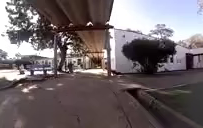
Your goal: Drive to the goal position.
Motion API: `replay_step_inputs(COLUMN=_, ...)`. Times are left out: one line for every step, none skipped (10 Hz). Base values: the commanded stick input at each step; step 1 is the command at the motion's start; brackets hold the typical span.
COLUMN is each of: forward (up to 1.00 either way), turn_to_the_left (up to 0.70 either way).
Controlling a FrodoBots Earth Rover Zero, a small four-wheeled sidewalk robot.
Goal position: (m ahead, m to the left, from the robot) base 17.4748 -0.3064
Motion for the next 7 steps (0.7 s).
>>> replay_step_inputs(forward=0.50, turn_to_the_left=0.00)
replay_step_inputs(forward=0.50, turn_to_the_left=0.00)
replay_step_inputs(forward=0.50, turn_to_the_left=0.00)
replay_step_inputs(forward=0.50, turn_to_the_left=0.00)
replay_step_inputs(forward=0.50, turn_to_the_left=0.00)
replay_step_inputs(forward=0.50, turn_to_the_left=0.00)
replay_step_inputs(forward=0.50, turn_to_the_left=0.00)
